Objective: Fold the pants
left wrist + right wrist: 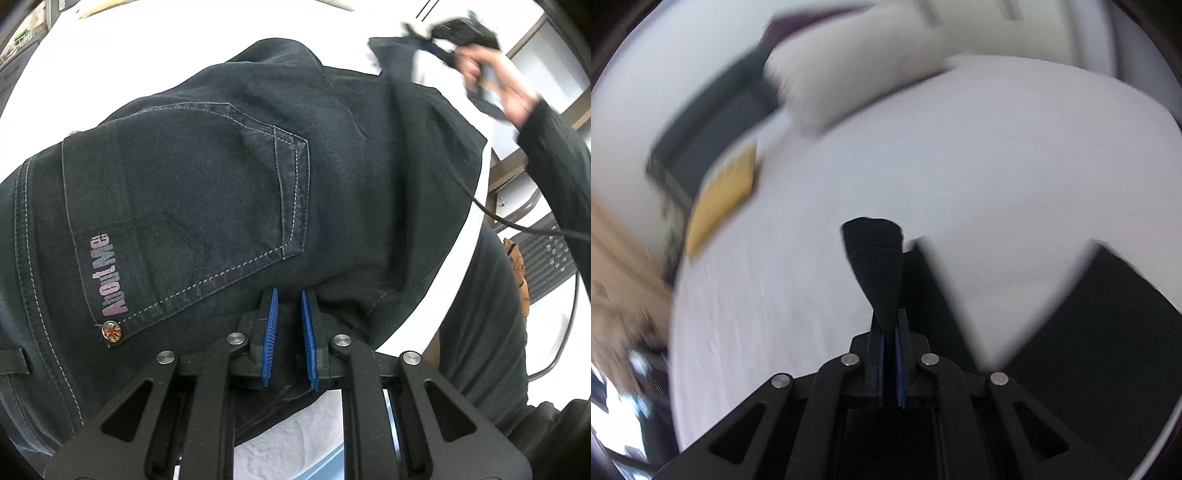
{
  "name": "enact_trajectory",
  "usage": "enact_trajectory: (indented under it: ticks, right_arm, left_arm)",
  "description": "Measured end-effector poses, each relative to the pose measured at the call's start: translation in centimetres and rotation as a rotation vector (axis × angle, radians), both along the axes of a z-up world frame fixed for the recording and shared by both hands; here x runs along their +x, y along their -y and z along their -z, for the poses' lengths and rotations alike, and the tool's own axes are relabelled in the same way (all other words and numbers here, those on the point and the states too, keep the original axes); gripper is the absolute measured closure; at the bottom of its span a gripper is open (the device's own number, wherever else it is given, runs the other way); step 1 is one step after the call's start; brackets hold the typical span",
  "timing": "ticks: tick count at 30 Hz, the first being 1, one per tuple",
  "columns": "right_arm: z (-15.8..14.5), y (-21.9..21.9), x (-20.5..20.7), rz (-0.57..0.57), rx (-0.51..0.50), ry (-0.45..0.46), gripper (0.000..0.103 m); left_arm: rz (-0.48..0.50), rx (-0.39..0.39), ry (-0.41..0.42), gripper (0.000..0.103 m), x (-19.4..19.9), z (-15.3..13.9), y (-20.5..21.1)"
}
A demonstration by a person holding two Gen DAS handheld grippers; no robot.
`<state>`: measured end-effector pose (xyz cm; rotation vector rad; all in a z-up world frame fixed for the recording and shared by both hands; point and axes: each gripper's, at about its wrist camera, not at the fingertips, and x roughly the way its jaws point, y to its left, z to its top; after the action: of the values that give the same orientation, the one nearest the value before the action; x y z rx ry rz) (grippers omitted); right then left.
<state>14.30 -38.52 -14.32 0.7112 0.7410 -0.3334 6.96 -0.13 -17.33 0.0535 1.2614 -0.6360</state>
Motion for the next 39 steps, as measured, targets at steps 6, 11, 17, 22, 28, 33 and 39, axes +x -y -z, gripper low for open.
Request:
enact_trajectory:
  ticks: [6,11,17,22,28,33,39]
  right_arm:
    - [4.7,7.5,-14.0,0.304,0.217,0.090,0.098]
    - [8.7,9.0,-18.7,0.365,0.392,0.156,0.094]
    - [7.5,9.8,-16.6,0.331,0.361,0.198,0.047]
    - [8.6,13.4,-17.3,0.380,0.403,0.148,0.098]
    - [9.5,14.2,-18.4,0.364,0.440,0.180,0.098]
    - [9.5,15.4,-18.2,0.358,0.443,0.209,0.098]
    - [11.2,16.7,-19.0,0.306,0.498,0.240,0.102]
  left_arm:
    - [-0.020,0.018,-0.002,0.090,0.1,-0.4,0.7]
    - [-0.045,0.009,-0.020,0.090,0.3,-0.5,0.6]
    - [-0.080,0.010,-0.029,0.090,0.6,-0.9,0.0]
    - [-0.098,0.017,-0.026,0.090,0.7,-1.2,-0.2]
    - [-0.118,0.013,-0.024,0.090,0.6,-1.5,-0.4]
    - [-0.123,-0.024,-0.030,0.090,0.2,-1.7,-0.6]
    - [-0.120,-0.007,-0.006,0.089,-0.1,-1.6,-0.5]
